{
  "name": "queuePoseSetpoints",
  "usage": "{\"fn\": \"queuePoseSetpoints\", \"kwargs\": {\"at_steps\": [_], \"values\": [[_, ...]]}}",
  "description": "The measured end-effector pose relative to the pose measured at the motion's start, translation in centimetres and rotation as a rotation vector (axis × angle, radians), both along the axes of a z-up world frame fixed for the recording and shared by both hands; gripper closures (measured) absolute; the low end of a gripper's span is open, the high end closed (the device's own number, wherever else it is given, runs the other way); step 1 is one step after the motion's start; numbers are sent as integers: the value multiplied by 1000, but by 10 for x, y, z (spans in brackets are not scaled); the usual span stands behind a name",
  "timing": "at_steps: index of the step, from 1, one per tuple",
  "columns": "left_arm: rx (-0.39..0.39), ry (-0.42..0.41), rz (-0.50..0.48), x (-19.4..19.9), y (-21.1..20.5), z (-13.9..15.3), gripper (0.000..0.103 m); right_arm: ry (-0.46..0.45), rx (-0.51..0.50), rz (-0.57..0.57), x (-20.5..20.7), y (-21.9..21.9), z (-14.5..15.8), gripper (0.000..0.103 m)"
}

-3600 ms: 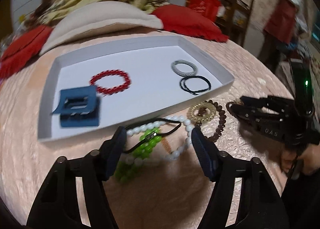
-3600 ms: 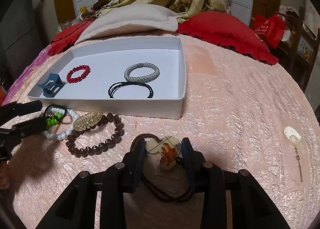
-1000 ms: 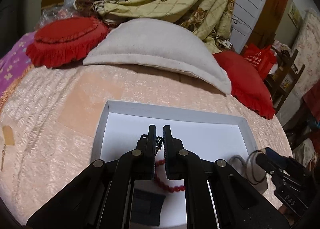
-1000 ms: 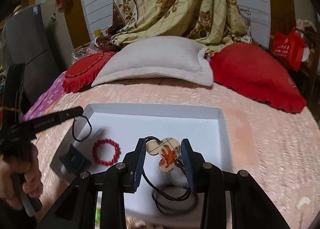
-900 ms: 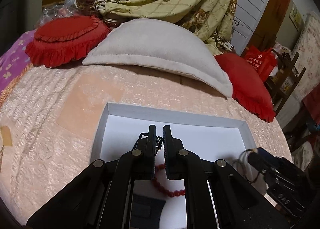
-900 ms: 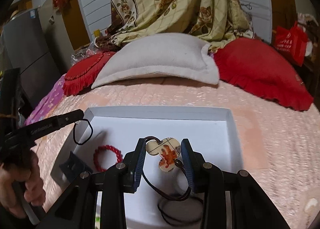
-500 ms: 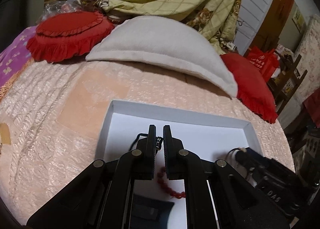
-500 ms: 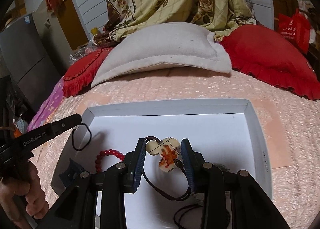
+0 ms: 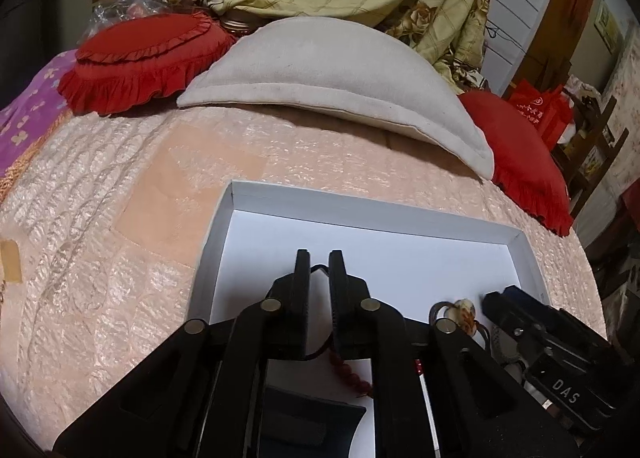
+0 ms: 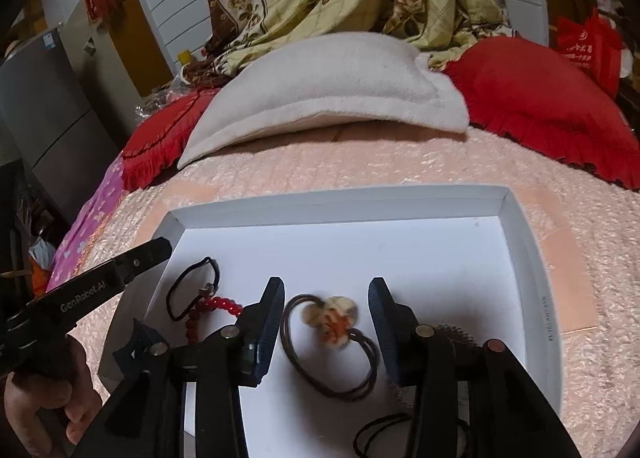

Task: Organize jewelry
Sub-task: 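Open the right gripper to drop the pendant while the left releases its black hair tie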

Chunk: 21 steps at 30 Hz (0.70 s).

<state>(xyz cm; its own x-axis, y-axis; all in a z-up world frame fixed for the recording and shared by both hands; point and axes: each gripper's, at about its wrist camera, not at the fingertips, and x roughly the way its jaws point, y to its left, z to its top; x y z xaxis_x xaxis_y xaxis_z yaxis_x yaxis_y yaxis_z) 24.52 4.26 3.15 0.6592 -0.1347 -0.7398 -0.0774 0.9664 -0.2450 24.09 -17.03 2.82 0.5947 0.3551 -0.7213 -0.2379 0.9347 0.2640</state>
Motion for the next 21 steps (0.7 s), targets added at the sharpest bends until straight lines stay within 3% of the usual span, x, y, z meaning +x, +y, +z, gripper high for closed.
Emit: {"fn": "queuePoseSetpoints", "kwargs": {"at_steps": [3, 10, 15, 18, 21], "values": [[1, 8, 13, -3, 2, -1, 66, -4, -6, -9, -4, -5, 4, 61], [32, -10, 14, -30, 5, 6, 63, -24, -33, -31, -39, -28, 18, 61], [71, -22, -23, -75, 3, 9, 60, -65, -107, -19, -97, -43, 25, 59], [83, -14, -64, -109, 1, 6, 59, -64, -151, -32, -135, -58, 18, 57], [39, 5, -107, -137, -4, 1, 59, -17, -197, -32, -165, -70, -4, 57]]}}
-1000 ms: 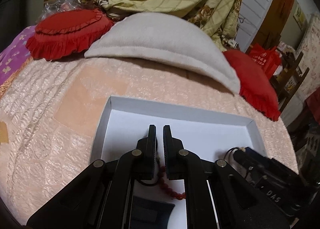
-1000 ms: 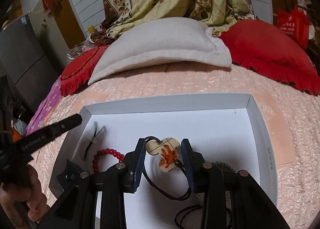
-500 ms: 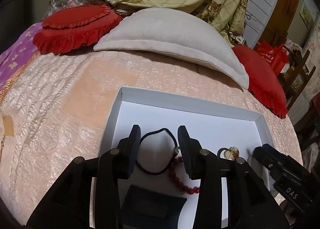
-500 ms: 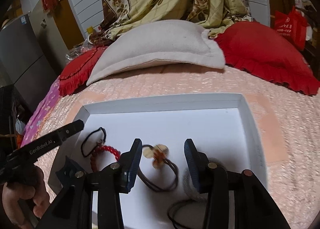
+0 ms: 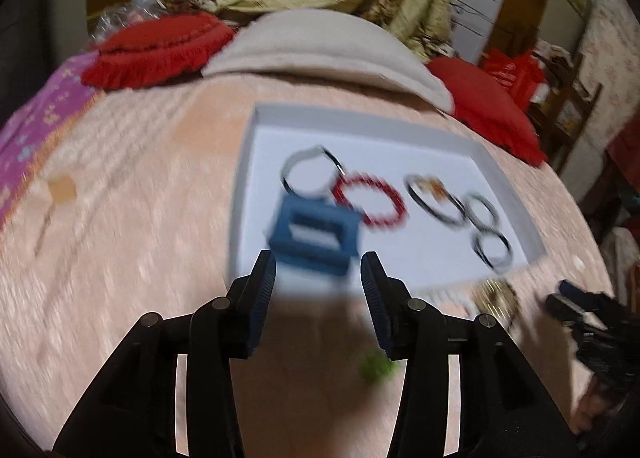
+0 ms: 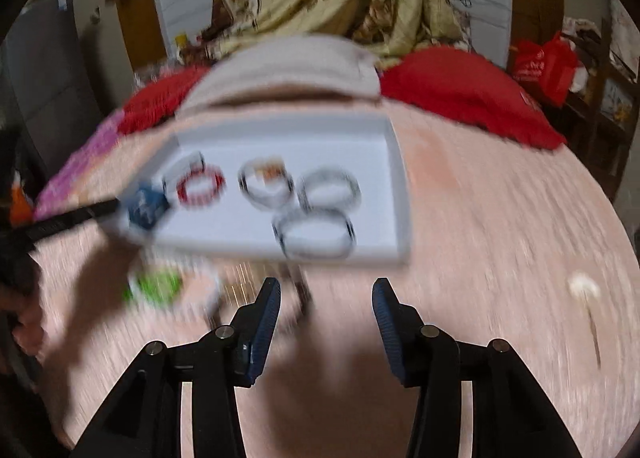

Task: Organize jewelry
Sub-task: 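Open the right gripper to drop the pendant while the left releases its black hair tie, then reach the left gripper to the white pearl bracelet while the right reaches the clear coil tie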

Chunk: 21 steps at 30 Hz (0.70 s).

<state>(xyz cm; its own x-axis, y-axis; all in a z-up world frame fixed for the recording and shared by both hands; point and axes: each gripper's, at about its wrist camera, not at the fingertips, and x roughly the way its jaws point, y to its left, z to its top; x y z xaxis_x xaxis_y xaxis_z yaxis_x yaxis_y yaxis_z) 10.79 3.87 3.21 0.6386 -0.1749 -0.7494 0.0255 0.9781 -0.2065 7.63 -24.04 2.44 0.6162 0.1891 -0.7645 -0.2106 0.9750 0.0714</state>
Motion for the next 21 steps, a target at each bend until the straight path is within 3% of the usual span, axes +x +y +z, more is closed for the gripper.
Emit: {"fn": "queuePoseSetpoints", "kwargs": {"at_steps": [4, 13, 19, 21], "values": [[-24, 34, -33, -18, -17, -11, 59, 51, -94, 2, -16, -4, -28, 57], [68, 80, -35, 4, -47, -34, 59, 19, -72, -10, -18, -11, -36, 43], [198, 75, -71, -4, -59, -40, 59, 27, -66, -2, -15, -9, -36, 39], [193, 74, -85, -7, -60, -40, 68, 30, -61, -3, -15, -9, -35, 40]]}}
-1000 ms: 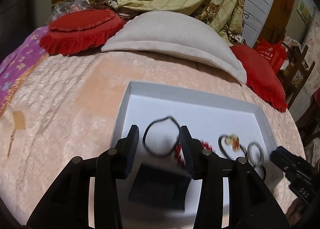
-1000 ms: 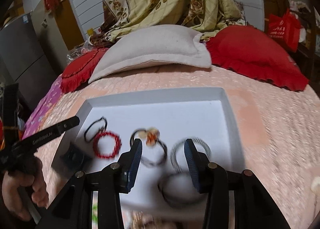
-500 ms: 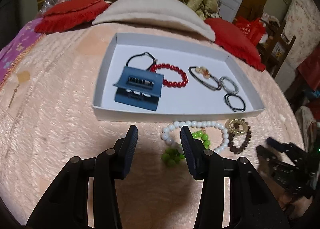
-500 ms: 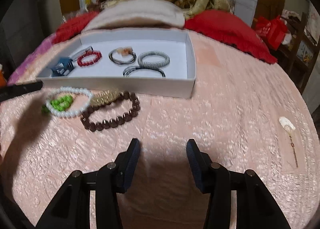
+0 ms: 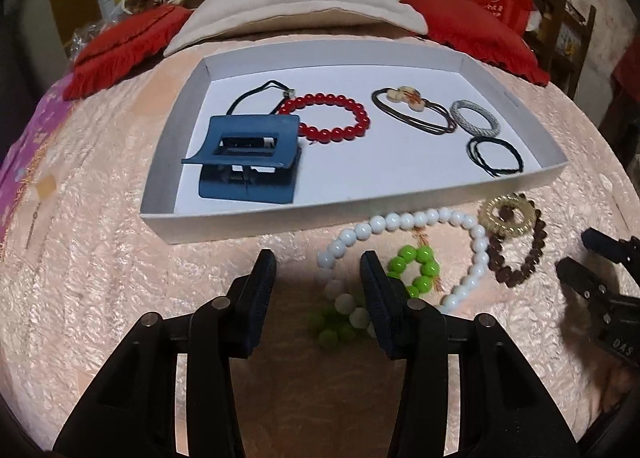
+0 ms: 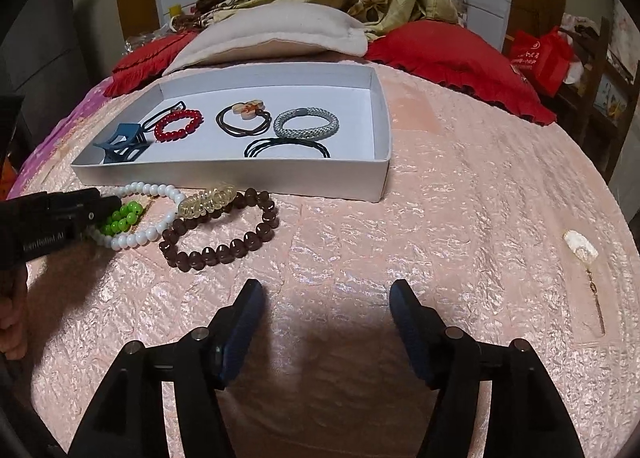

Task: Organize jewelry
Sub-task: 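Reach the left gripper to the white pearl bracelet while the right reaches the clear coil tie, then grasp the white pearl bracelet with the left gripper while the right grasps the clear coil tie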

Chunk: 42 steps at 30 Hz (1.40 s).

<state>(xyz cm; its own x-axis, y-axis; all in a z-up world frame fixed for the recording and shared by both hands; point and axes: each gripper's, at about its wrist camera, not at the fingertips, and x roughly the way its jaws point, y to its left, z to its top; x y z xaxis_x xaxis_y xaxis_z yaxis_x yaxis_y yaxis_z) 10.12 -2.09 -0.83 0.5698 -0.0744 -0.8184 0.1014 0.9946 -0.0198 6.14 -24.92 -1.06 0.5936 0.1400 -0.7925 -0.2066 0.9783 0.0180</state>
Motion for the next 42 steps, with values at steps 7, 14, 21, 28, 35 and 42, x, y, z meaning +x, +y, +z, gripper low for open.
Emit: {"fn": "queuePoseSetpoints", "kwargs": {"at_steps": [7, 14, 21, 28, 35, 42], "values": [[-47, 15, -57, -6, -3, 2, 95, -86, 79, 45, -6, 6, 18, 40], [-91, -22, -41, -10, 7, 17, 95, -137, 149, 186, -1, 33, 29, 41], [-90, -16, -32, -11, 14, 17, 95, -133, 110, 241, 24, 55, 30, 41], [-86, -6, -20, -10, 16, 14, 95, -77, 52, 284, 39, 70, 11, 46], [-82, -2, -22, -8, 15, 13, 95, -42, 99, 264, 49, 67, 3, 58], [-77, 10, -18, -7, 15, 9, 95, -46, 78, 267, 47, 69, 3, 59]]}}
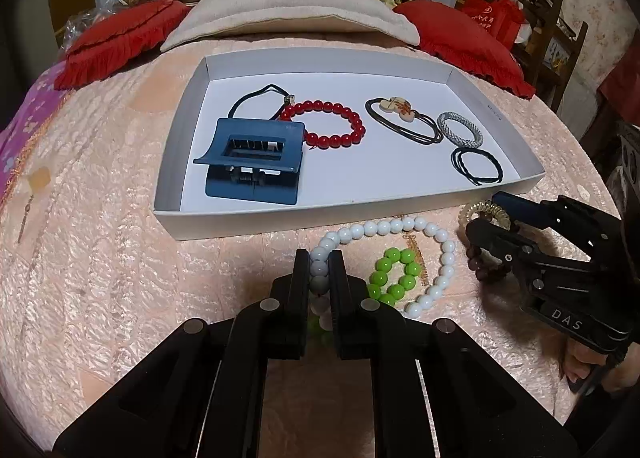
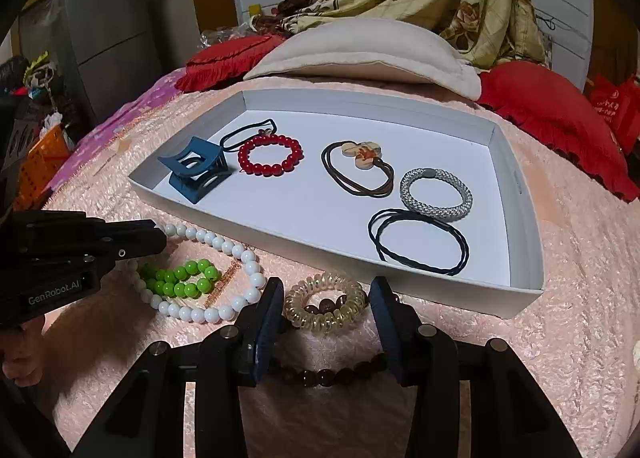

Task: Organize jewelry
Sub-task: 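Grasp the white pearl bracelet with the left gripper while the right grasps the clear coil tie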

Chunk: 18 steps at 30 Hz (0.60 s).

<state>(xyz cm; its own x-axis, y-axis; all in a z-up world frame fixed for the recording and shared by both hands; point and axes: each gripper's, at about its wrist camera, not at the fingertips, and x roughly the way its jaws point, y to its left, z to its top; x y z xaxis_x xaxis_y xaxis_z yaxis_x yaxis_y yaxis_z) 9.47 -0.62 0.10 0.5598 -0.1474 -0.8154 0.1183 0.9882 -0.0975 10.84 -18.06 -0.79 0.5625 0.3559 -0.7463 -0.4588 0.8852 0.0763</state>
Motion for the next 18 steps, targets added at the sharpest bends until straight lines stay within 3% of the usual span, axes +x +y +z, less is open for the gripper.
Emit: {"fn": "queuePoseSetpoints", "kwargs": {"at_steps": [8, 10, 18], "values": [[7, 2, -1, 1, -1, -2, 95, -10, -25, 0, -1, 3, 0, 60], [6, 1, -1, 2, -1, -2, 95, -11, -21, 0, -2, 3, 1, 68], [-38, -31, 8, 1, 4, 10, 95, -37, 11, -5, -18, -3, 14, 69]]}}
